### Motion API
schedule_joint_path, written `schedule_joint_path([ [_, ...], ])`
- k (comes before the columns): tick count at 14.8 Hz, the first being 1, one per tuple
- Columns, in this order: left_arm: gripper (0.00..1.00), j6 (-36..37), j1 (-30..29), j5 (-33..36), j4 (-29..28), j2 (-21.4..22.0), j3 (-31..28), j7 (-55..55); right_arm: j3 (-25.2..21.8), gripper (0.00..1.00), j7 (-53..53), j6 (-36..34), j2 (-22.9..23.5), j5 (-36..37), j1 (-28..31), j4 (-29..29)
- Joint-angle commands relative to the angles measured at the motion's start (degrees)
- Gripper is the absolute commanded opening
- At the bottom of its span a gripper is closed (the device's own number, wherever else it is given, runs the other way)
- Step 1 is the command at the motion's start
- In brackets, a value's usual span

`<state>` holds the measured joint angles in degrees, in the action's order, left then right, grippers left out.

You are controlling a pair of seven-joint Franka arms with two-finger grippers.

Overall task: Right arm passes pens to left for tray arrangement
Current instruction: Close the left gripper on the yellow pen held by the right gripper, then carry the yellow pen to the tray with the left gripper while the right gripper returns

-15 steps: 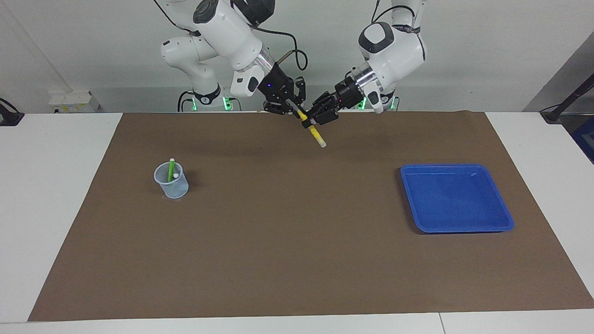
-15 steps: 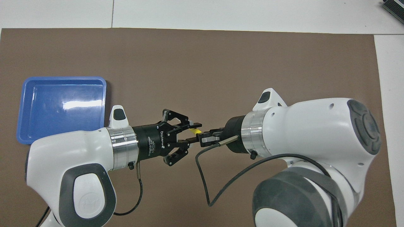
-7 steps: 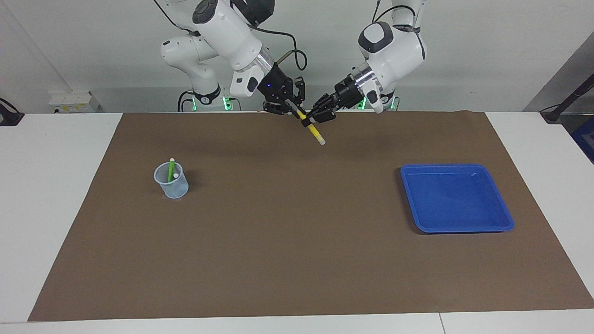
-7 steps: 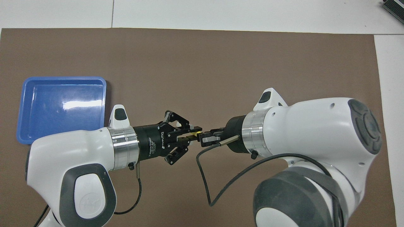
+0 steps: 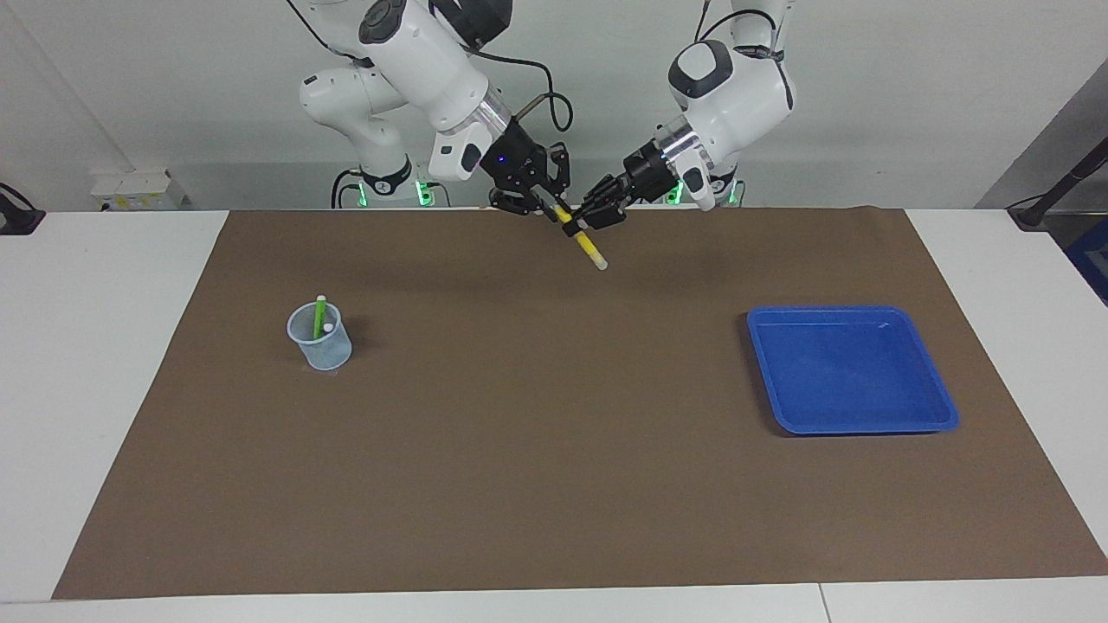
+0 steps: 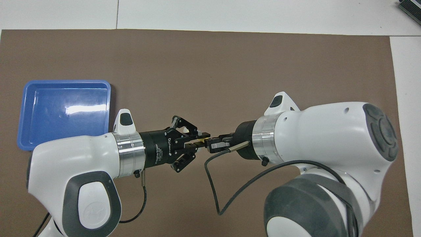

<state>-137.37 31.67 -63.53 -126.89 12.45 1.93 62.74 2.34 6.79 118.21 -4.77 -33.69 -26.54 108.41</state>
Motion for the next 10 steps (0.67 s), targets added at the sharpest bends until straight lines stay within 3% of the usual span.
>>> schedule_joint_path([
  [1,0.00,2.45,-0.99,6.72,0.76,-0.06,0.18,-0.25,-0.05,1.00,-0.72,0.79,-0.85,0.12,0.97,0.84],
  [10,0.00,23.28,-10.65,31.26,3.57,0.03,0.01,-24.74,-0.05,1.00,-21.79,-4.83,-2.08,19.43,10.89,4.61],
])
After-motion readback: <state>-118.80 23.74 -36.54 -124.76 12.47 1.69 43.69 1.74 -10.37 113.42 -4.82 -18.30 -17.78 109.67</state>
